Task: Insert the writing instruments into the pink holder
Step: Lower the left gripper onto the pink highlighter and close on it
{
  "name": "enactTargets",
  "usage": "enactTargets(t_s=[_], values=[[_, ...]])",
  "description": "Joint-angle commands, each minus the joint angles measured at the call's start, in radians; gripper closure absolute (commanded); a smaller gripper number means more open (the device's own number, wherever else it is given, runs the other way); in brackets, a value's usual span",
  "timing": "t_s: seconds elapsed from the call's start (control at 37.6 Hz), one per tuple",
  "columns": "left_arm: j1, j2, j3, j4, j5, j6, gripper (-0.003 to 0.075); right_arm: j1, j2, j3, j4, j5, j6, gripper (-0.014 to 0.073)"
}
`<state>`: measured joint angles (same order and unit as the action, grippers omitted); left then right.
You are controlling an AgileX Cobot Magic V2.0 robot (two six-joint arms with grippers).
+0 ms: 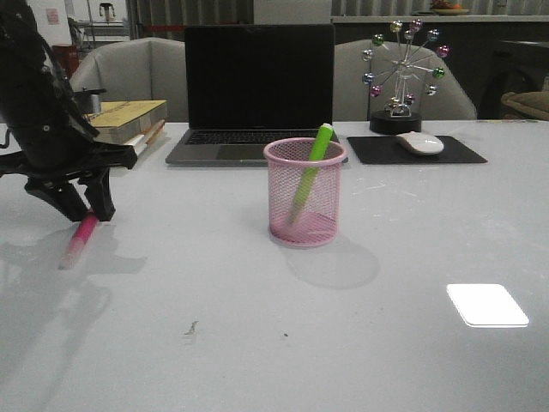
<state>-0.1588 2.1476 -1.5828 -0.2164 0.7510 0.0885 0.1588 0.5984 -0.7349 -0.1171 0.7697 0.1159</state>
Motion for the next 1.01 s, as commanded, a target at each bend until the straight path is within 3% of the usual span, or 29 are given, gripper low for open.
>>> enactTargets(t_s=[0.0, 0.21, 0.43, 0.66, 0.98], values=[[-0.008, -0.039, -0.029, -0.019, -0.026, -0.001, 0.0399, -0.007, 0.000, -0.029, -0.031, -0.047, -0.003, 0.0258], [-0.013, -0.014, -0.029, -0.029, -0.006, -0.001, 0.0447, -0.007, 0.000, -0.029, -0.042, -0.044, -0.003, 0.0258], [-0.030, -0.012, -0.029, -0.029, -0.004, -0.001, 0.0635, -0.007, 0.000, -0.029, -0.044, -0.044, -0.003, 0.0258], [-0.051, -0.012, -0.037, -0.027, -0.008, 0.007, 0.0622, -0.007, 0.000, -0.029, -0.047, -0.044, -0.003, 0.0258], [-0.094, -0.048, -0.167, -0.027, -0.002, 0.033, 0.0622, -0.007, 0.000, -0.029, -0.047, -0.044, -0.003, 0.0258]])
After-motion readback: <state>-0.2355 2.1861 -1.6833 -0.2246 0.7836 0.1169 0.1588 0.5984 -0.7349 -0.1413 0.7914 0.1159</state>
